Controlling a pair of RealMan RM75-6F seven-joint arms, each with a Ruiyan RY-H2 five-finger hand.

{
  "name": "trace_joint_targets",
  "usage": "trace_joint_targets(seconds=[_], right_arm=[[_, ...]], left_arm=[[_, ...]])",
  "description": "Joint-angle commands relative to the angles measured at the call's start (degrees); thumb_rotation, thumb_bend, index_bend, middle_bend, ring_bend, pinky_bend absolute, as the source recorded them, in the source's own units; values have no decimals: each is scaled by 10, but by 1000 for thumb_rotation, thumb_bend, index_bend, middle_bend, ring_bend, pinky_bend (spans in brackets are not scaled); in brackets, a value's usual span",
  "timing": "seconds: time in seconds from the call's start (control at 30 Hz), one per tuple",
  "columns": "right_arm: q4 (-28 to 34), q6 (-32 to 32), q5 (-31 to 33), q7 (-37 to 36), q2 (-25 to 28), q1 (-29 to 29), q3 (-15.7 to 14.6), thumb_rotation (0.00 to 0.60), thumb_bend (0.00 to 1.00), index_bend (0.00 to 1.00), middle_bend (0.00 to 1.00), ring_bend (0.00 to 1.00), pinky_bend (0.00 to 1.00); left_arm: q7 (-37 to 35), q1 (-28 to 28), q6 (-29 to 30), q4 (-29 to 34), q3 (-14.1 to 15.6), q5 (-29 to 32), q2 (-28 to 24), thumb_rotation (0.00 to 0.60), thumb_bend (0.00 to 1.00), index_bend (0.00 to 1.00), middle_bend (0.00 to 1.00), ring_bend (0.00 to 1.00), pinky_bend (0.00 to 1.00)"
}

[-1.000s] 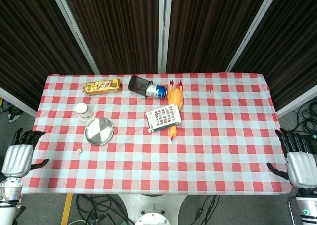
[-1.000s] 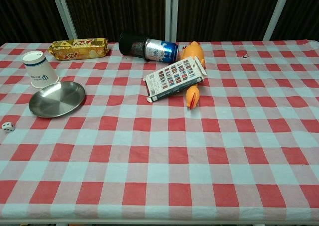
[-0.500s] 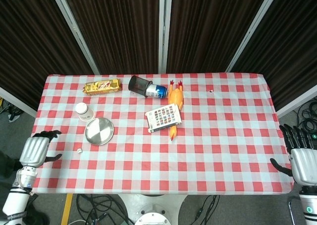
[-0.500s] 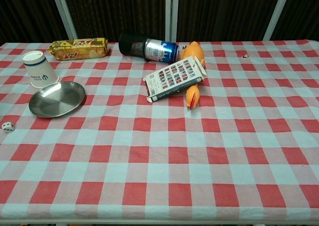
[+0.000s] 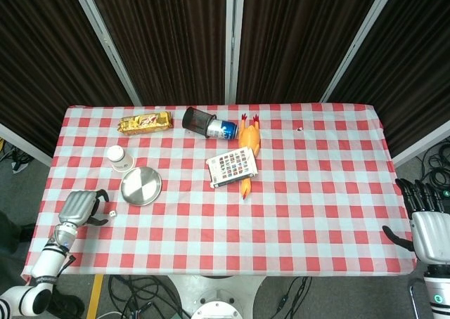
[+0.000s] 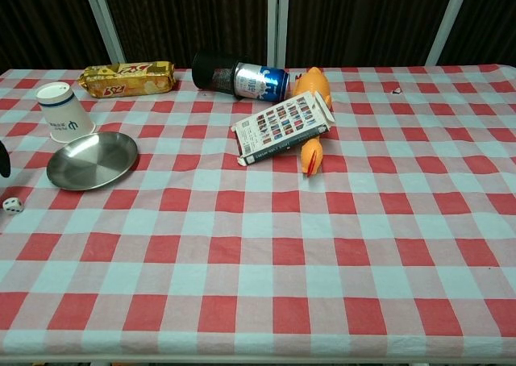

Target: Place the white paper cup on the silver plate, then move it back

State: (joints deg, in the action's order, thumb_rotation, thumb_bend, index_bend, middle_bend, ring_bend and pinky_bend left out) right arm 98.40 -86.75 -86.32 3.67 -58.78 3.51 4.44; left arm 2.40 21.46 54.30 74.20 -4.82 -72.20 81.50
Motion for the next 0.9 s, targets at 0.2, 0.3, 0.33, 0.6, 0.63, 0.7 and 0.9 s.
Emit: trace_joint_targets(seconds=[0.2, 0.3, 0.33, 0.6, 0.63, 0.7, 0.9], right_arm=[[-2, -1, 1, -5, -1, -2, -1, 600, 80, 26, 102, 0, 0], [-4, -1, 0, -8, -1, -2, -1, 600, 80, 26, 102, 0, 0], [-5, -1, 0, -9, -1, -2, 0, 600, 80, 26, 102, 0, 0], [-7, 2, 3, -13, -1, -1, 0, 600, 80, 27, 105, 0, 0], [-8, 2, 3, -14, -1, -2, 0, 600, 80, 27, 105, 0, 0], [-9, 2, 4, -15, 0, -2, 0, 600, 80, 27, 107, 0, 0], [-12, 4, 7, -20, -1, -3, -1, 600, 80, 30, 109, 0, 0]], left_arm=[[-3, 4, -18, 6, 3, 20, 4, 600, 157, 499, 836, 836, 950], [2, 9, -31, 9, 5, 28, 3, 600, 186, 502, 837, 838, 951], [3, 10, -33, 10, 6, 31, 3, 600, 202, 502, 837, 839, 951], [9, 19, -44, 12, 6, 45, 6, 600, 242, 494, 837, 839, 951], [10, 20, -46, 11, 6, 47, 6, 600, 245, 493, 837, 839, 951], [12, 23, -48, 11, 6, 51, 6, 600, 250, 492, 837, 839, 951], [10, 30, -59, 9, 8, 55, 10, 600, 287, 497, 837, 839, 951]])
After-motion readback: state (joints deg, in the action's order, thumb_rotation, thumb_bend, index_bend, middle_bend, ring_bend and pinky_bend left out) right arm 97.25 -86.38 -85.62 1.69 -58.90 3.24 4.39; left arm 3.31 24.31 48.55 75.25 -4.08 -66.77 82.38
